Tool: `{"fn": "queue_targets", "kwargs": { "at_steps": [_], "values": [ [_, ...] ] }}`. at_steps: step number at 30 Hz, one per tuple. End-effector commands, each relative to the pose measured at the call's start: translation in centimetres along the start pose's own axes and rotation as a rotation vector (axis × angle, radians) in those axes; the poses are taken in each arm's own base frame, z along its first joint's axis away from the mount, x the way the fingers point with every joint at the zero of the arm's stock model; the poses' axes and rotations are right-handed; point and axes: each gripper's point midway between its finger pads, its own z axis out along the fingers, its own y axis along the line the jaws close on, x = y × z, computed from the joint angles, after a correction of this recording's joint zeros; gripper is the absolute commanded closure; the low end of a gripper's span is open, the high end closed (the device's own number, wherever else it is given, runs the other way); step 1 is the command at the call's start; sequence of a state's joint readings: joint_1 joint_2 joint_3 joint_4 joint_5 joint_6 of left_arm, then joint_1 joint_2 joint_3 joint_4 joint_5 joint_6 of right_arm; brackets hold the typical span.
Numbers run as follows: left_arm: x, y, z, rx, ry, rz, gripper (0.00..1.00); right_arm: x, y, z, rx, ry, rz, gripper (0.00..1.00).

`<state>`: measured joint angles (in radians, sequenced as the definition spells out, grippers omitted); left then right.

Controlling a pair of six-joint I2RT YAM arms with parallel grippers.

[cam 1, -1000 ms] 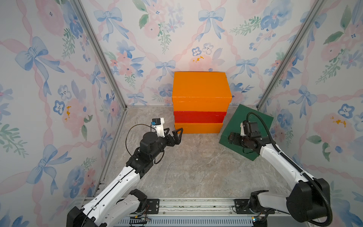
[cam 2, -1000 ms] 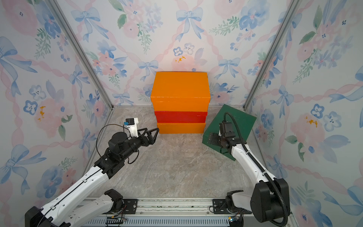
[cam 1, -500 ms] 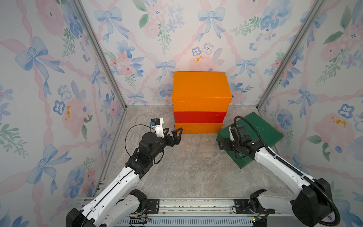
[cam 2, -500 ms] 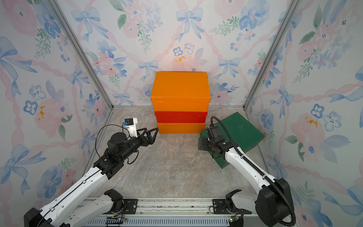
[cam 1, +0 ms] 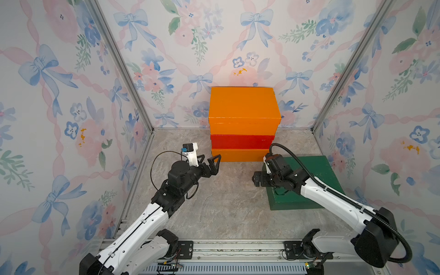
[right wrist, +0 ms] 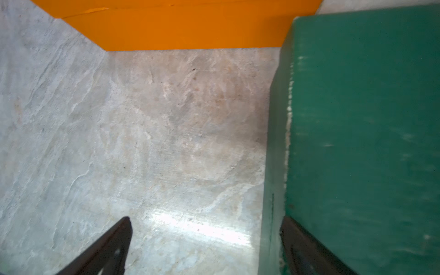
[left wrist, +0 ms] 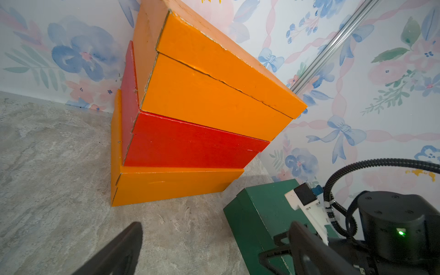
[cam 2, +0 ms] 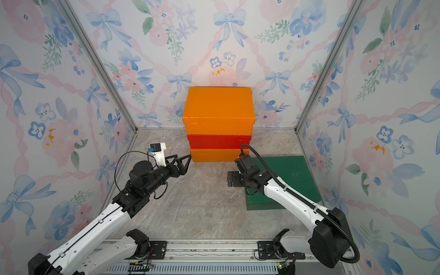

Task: Stack the shoeboxes
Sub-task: Move the shoebox to the center of the board.

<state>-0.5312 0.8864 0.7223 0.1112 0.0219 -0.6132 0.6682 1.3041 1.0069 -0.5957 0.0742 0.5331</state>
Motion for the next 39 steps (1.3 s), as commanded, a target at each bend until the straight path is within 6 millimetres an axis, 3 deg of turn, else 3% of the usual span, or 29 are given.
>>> {"fn": "queue_targets", "kwargs": {
  "at_steps": [1, 5, 9, 14, 18, 26, 28, 33, 39],
  "values": [
    [-1.0, -0.7, -0.2, 0.019, -0.036, -0.006, 0.02, 1.0, 1.9, -0.6, -0.035, 0.054, -0.002, 0.03],
    [-1.2, -1.0, -0.3, 0.030, -0.035, -0.008, 0.02, 0.0, 2.0, -1.9, -0.030, 0.014, -0.017, 0.03],
    [-0.4, -1.2, 0.1, 0.028, -0.016, -0.003, 0.02, -2.2, -0.8, -3.8, 0.038, -0.053, 0.006, 0.03],
    [2.5, -3.1, 1.8, 0.042, 0.060, 0.015, 0.02, -5.4, -7.7, -6.5, 0.117, -0.154, 0.171, 0.03],
    [5.3, -5.2, 3.5, 0.053, 0.129, 0.032, 0.02, -6.7, -16.0, -9.5, 0.241, -0.253, 0.385, 0.03],
    [11.7, -9.6, 7.1, 0.187, 0.248, -0.057, 0.02, -5.5, -29.1, -13.0, 0.503, -0.341, 0.697, 0.03],
    [13.8, -10.5, 8.3, 0.203, 0.306, -0.081, 0.02, -5.1, -31.4, -13.4, 0.547, -0.330, 0.756, 0.03],
    [17.6, -14.0, 10.6, 0.251, 0.402, -0.084, 0.02, -4.6, -34.8, -14.5, 0.677, -0.315, 0.791, 0.03],
    [20.2, -15.4, 12.3, 0.249, 0.445, -0.109, 0.02, -2.9, -36.8, -12.1, 0.672, -0.239, 0.831, 0.03]
  ]
}}
